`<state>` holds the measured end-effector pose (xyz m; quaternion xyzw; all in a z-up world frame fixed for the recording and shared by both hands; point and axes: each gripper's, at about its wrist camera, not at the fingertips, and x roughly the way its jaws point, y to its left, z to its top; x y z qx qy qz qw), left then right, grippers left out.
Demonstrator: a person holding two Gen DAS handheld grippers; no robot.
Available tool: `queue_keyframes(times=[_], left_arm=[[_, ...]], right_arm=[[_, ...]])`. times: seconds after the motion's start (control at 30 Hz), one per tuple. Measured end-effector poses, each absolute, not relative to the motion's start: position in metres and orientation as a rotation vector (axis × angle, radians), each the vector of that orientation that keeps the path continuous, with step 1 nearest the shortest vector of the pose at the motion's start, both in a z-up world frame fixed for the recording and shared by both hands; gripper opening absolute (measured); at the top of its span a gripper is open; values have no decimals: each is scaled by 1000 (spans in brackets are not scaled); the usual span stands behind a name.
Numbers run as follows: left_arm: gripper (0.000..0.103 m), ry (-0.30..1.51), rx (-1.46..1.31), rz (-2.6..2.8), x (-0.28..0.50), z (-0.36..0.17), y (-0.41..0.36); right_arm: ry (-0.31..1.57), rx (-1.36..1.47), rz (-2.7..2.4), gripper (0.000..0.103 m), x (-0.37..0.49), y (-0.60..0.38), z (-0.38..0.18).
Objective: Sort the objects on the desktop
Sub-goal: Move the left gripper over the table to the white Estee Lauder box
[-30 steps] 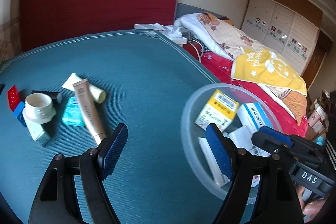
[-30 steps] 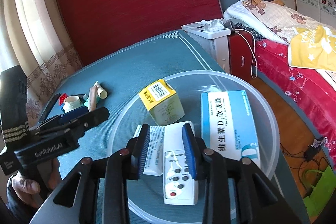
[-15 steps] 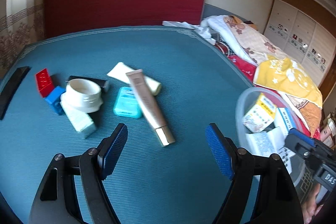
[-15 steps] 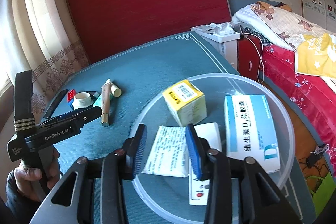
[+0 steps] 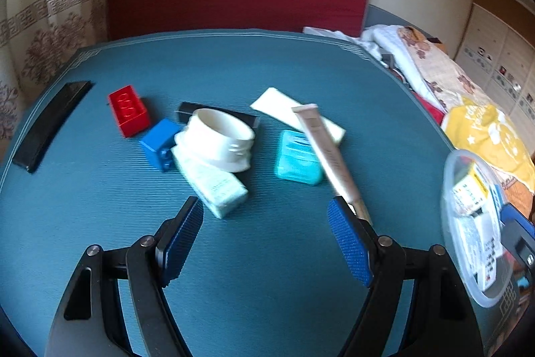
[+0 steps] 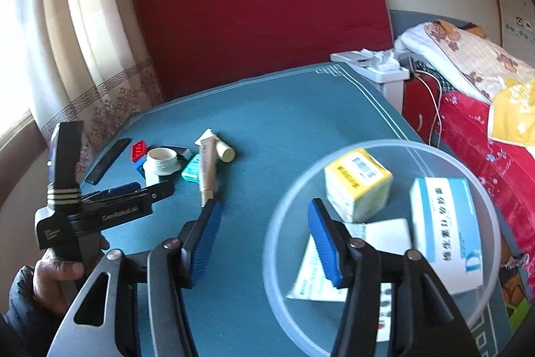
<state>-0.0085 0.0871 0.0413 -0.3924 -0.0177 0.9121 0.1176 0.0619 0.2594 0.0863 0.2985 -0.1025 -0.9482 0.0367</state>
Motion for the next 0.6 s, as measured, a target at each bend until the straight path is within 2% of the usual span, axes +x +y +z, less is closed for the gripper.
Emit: queue_keyframes(times=[0.23,0.6], left_arm=[[80,-81,-1208,2718,-31,33,72],[80,-34,-1260,2754,-55,21,71]], right_arm=[[-286,924,-2863,63,50,241,83],[-247,956,-2809,63,29,217,73]])
